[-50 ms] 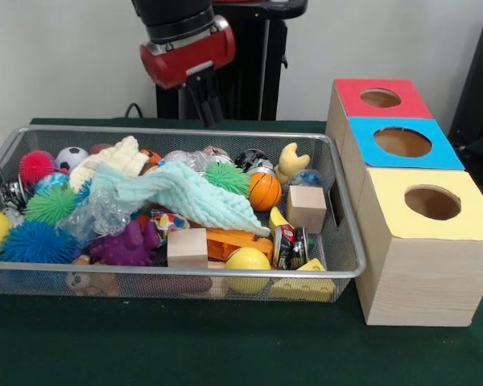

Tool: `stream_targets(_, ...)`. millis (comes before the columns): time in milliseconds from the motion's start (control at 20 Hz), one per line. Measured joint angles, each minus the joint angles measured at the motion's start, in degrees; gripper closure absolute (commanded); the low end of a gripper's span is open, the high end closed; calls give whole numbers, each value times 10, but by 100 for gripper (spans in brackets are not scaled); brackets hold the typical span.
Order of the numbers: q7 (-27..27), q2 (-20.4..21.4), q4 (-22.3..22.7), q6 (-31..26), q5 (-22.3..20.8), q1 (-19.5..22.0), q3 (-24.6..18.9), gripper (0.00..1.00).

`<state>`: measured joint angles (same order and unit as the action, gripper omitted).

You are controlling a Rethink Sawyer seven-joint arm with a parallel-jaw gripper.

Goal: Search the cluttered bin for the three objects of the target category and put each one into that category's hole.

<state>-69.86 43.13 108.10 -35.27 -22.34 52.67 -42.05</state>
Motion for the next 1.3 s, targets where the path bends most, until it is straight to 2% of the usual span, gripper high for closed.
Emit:
stream_targets(200,0,0,-37,-5,16,-38,25,100)
stream_targets(450,0,0,-76,-24,32,-61,51,100)
stream_targets(750,0,-1,-128,-60,34,-89,90,100)
stream_targets(1050,-1,-12,-212,-99,34,-149,151,100)
stream_targets(1300,-2,-20,-255,-108,34,-187,183,100)
